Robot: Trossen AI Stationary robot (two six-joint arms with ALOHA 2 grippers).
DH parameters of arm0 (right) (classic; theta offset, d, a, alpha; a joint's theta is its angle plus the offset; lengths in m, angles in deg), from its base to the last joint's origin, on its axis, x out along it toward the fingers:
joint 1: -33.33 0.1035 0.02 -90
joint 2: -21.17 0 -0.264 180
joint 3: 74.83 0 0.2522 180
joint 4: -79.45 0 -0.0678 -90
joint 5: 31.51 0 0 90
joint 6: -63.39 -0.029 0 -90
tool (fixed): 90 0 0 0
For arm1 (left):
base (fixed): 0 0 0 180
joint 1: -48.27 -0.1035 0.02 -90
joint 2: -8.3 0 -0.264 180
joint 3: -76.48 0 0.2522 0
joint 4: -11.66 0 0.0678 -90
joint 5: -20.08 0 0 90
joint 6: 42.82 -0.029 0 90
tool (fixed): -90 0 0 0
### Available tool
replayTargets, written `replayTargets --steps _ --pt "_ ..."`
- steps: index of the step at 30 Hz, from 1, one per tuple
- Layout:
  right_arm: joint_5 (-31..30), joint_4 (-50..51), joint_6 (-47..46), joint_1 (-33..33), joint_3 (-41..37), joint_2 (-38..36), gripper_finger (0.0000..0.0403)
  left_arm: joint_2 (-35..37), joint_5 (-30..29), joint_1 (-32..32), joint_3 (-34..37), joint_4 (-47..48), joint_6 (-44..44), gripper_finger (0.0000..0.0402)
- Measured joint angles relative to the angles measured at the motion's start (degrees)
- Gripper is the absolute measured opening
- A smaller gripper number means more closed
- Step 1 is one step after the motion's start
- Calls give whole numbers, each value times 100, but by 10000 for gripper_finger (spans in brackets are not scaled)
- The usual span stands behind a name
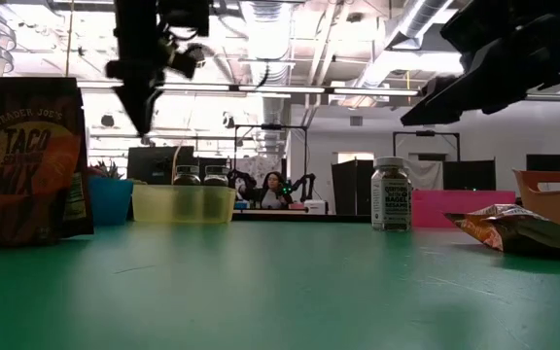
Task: Sort spices by type
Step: Put the bottom white seasoning bottle into the red bin
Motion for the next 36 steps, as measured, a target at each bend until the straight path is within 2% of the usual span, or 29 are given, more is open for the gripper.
replayTargets --steps 5,7,13,20,26,28,31,36 --pt "-60 121 -27 -169 0 -9 286 -4 50 755 65 -1010 346 290" --pt "-62 67 -124 -229 0 -9 286 -7 -129 1000 132 -1306 520 290" --pt "-84 -666 -454 -301 35 120 286 -7 -399 1478 391 -2088 378 290" --pt "-341 -719 -810 -238 833 1510 286 -7 -439 1851 1057 -3672 -346 290" --pt "-343 499 -624 -12 1809 2094 286 54 211 2165 1063 -3685 278 290" --pt "-363 776 -580 68 2040 2189 286 66 235 2305 918 -3726 450 290" --pt "-524 1644 -682 190 2337 2236 286 64 31 2478 786 -3751 673 290" --pt "-1021 3927 -1670 223 3002 2251 286 61 -612 2545 743 -4140 1480 290"
